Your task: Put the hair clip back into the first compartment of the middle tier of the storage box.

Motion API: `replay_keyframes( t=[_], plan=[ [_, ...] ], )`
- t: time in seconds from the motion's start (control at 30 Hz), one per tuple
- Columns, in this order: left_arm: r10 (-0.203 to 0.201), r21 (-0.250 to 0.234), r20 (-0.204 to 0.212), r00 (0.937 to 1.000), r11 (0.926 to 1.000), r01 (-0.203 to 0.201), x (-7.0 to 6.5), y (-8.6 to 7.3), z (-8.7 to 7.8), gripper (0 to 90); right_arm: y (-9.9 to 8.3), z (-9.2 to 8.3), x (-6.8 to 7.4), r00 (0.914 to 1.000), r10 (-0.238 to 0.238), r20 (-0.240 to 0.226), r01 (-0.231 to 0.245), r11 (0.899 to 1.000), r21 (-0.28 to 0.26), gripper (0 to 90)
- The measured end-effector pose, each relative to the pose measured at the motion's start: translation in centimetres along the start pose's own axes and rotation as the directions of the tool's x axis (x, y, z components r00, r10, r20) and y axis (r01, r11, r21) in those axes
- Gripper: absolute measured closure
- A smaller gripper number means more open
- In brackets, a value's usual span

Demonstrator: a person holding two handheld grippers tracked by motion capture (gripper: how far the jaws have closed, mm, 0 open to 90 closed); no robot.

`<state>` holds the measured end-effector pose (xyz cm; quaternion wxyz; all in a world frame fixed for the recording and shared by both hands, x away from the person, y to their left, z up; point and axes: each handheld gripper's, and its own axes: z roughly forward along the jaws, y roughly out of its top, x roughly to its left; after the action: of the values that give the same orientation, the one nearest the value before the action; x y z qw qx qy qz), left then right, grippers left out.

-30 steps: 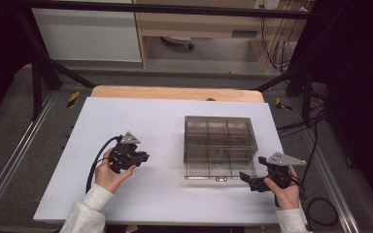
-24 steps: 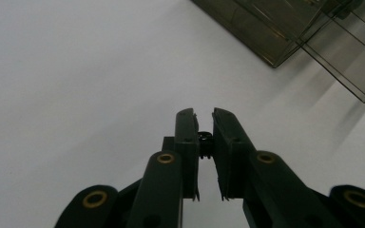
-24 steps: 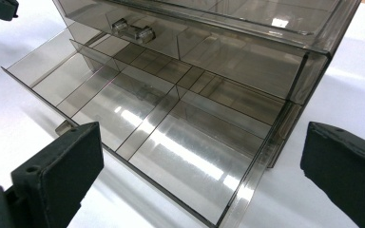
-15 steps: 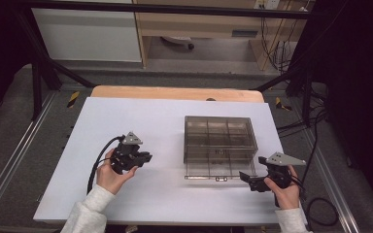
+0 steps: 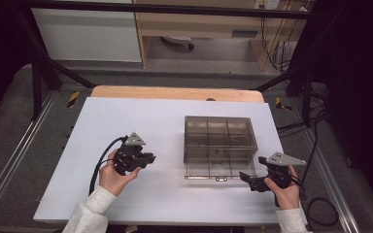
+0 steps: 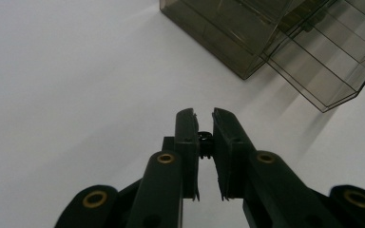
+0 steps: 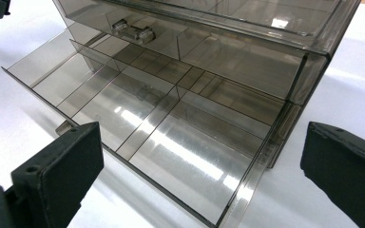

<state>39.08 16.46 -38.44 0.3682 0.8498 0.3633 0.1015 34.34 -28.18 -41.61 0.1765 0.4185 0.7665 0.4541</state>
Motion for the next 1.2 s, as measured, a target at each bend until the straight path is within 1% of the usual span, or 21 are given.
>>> replay_keyframes(
  t=[0.13,0.5,0.97,1.2],
  plan=[
    [0.001,-0.007,0.007,1.0000,1.0000,-0.001,-0.3,0.1,0.0,80.2,0.0,0.0,0.0,1.0000,-0.001,0.000,0.001,1.000,-0.001,1.1],
    [0.018,-0.002,0.024,0.9996,0.9998,-0.018,-1.0,0.3,0.2,80.2,0.0,0.0,0.0,1.0000,-0.001,0.001,0.001,1.000,0.000,1.1],
    [0.024,-0.009,0.035,0.9991,0.9997,-0.024,-1.7,0.6,0.3,80.1,0.0,0.0,0.0,1.0000,-0.002,0.001,0.002,1.000,0.003,1.1],
    [0.034,-0.010,0.045,0.9984,0.9994,-0.034,-2.3,0.8,0.4,80.2,0.0,0.0,0.0,1.0000,-0.001,0.001,0.001,1.000,0.001,1.1]
  ],
)
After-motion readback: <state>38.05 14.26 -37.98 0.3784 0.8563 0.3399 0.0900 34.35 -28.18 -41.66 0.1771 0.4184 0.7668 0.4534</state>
